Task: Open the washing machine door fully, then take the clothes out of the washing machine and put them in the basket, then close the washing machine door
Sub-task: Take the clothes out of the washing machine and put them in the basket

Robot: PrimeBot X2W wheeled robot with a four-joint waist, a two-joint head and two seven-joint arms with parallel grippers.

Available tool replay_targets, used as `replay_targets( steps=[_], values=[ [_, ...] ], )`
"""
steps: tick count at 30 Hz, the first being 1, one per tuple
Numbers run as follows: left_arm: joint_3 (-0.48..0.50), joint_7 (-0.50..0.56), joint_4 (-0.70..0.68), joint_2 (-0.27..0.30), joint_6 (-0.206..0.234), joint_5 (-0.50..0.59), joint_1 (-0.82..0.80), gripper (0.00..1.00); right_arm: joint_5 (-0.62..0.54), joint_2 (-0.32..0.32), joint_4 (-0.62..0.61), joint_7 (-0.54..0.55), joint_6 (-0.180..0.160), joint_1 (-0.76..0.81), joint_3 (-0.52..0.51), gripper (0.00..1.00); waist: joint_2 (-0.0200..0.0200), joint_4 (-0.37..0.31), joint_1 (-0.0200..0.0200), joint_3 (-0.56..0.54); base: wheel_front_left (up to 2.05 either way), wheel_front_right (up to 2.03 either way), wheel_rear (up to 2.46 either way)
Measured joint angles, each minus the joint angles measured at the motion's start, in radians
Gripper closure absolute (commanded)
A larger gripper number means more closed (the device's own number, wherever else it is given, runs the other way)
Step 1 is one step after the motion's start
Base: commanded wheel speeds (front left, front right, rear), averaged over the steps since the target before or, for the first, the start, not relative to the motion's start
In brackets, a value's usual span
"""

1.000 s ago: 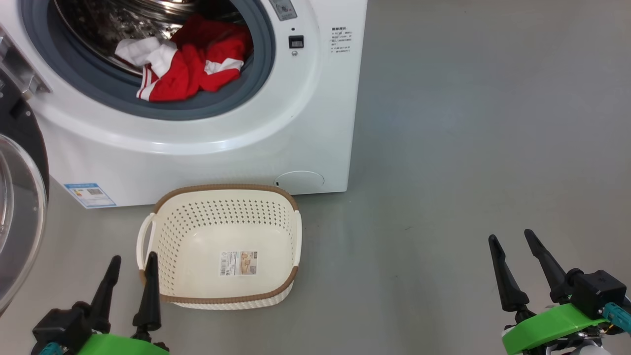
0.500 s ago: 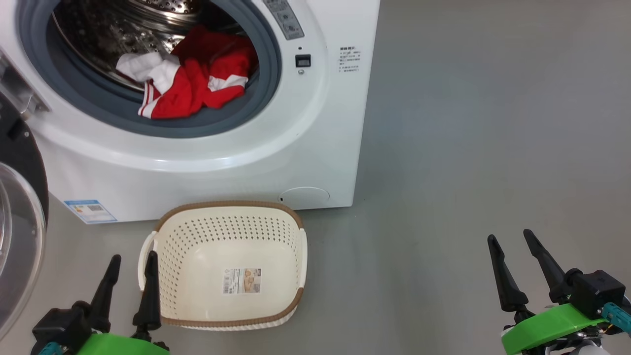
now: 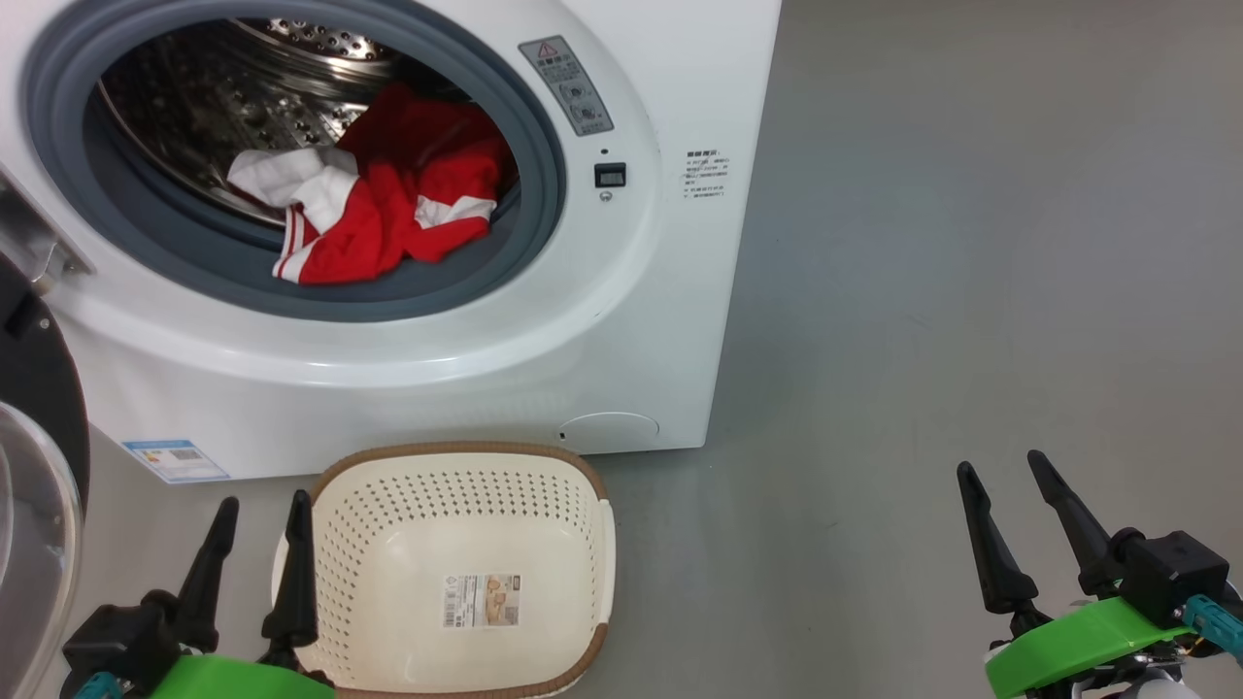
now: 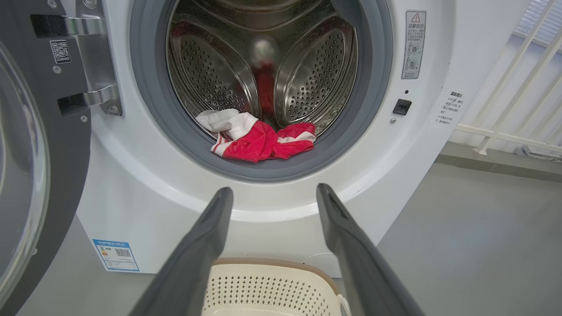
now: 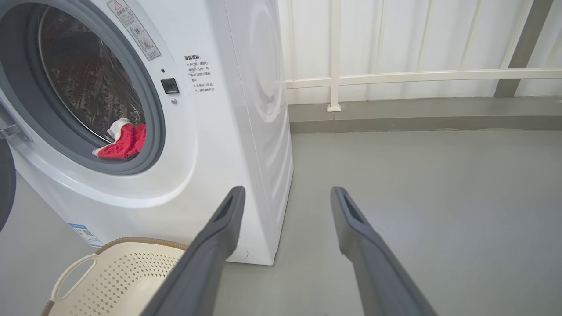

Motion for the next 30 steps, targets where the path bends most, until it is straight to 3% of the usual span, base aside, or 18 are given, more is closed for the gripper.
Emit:
replay_targets(
  steps=[30],
  values=[
    [0.003, 0.0, 0.01, -0.011, 0.0, 0.001, 0.0, 0.0, -0.003, 0.002, -0.031, 0.0, 0.0, -0.001, 0.001, 0.0, 0.0, -0.002, 0.0, 0.023, 0.0, 0.0, 0.0]
  ],
)
